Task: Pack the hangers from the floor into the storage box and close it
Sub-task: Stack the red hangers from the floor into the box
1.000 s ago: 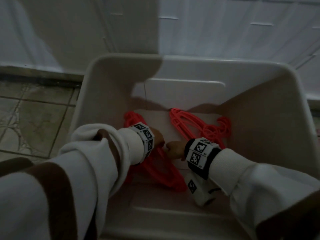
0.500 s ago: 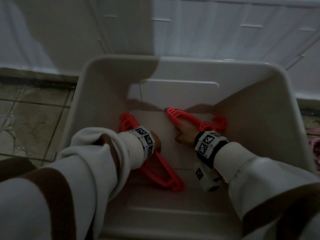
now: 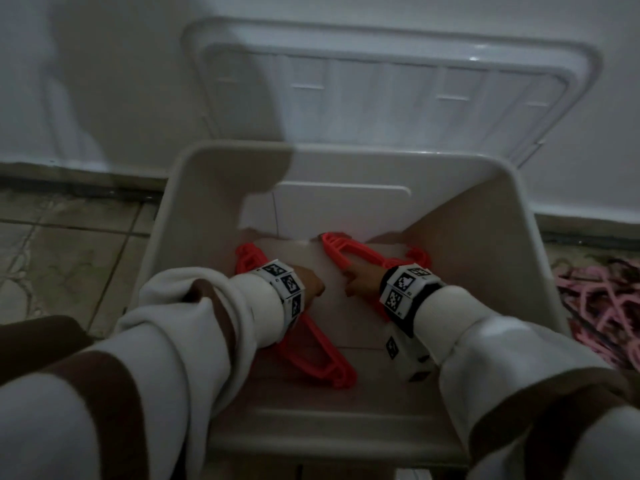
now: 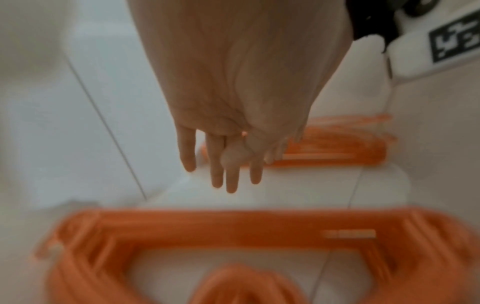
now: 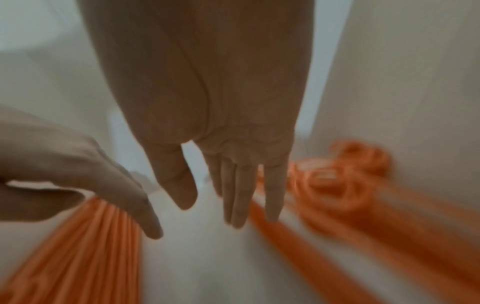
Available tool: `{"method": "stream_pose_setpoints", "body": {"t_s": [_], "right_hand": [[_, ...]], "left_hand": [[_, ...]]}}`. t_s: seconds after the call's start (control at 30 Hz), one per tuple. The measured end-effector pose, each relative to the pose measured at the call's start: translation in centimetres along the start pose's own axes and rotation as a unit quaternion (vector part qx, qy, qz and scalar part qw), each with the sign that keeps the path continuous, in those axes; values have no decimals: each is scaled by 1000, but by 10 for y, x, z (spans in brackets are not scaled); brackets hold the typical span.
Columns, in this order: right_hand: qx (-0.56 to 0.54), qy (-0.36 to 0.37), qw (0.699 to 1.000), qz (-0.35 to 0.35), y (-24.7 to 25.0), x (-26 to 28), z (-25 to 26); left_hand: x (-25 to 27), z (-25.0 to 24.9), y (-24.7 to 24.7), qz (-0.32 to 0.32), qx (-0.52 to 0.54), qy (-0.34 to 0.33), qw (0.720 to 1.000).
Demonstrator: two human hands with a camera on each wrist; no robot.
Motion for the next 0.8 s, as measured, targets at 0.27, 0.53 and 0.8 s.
{"method": "stream_pose_setpoints", "body": {"t_s": [0.27, 0.53, 0.8], "right_hand": [[35, -3, 997, -73, 47, 74, 8], [-20, -13, 980, -196, 89, 166, -10], [-109, -56, 932, -341, 105, 292, -103]], "left_hand": [[50, -15, 50, -112, 56, -6, 992], [104, -69, 121, -253, 64, -63, 963], [160, -176, 175, -379, 27, -150, 913]]}}
Point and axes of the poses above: each hand's wrist, its own x-axis away from the middle knuckle, its own y-axis out of the back of the hand, z = x × y, the point moved 5 cm from there along -x, towards the middle knuckle, and after that the axes turned 9 degrees about x, right-handed, at the moved point
